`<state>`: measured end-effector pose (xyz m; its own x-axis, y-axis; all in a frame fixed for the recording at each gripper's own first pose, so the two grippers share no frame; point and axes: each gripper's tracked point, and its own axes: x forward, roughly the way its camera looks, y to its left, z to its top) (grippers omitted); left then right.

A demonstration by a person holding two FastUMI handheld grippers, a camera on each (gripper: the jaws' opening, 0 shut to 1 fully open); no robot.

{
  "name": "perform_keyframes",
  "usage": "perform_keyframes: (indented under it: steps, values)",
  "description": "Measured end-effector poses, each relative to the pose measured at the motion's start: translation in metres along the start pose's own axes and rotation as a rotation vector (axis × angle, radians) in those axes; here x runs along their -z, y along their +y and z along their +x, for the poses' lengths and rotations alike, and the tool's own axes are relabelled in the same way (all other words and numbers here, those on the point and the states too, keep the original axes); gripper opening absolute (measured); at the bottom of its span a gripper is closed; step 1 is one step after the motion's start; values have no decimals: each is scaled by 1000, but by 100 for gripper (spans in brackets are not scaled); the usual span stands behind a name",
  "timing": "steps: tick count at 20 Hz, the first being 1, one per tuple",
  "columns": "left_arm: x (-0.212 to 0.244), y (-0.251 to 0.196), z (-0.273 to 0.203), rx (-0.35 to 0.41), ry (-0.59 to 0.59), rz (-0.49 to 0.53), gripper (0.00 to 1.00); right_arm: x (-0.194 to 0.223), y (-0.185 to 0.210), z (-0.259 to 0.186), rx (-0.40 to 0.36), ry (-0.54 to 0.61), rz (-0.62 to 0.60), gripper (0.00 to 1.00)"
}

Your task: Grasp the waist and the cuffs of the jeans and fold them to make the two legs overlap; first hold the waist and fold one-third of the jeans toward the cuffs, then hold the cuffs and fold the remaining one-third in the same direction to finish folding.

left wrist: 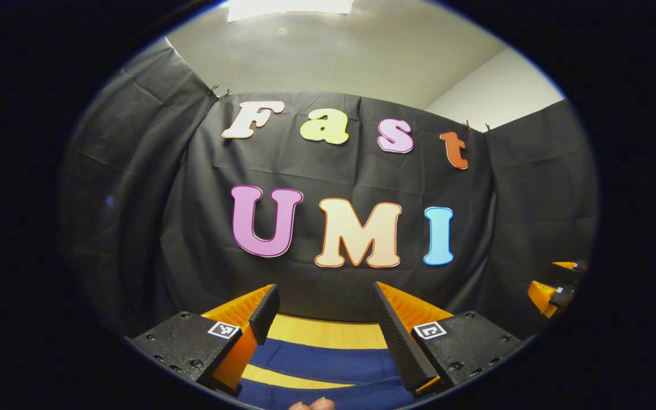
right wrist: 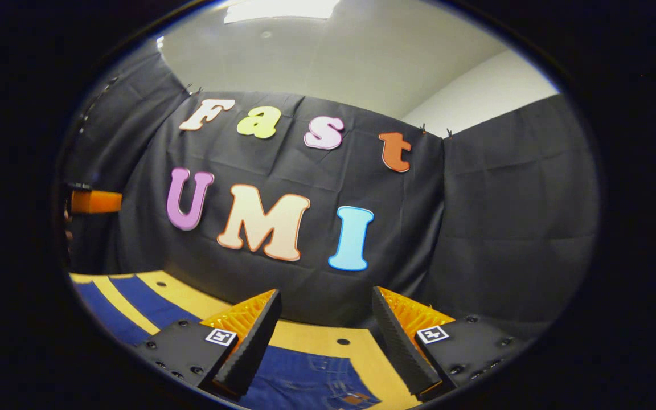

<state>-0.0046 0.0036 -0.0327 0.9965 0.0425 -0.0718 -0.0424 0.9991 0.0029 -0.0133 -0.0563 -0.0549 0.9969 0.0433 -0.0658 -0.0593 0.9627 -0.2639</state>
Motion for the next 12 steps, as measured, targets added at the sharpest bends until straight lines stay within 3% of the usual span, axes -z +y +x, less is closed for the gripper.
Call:
perform_keyframes:
  steps: [5, 12]
  values:
    - [28, 0, -10, -74, 40, 2, 93, 71, 0, -21, -148, 48, -281, 100]
    - [56, 16, -37, -202, 85, 39, 93, 171, 29, -48, -412, 76, -609, 99]
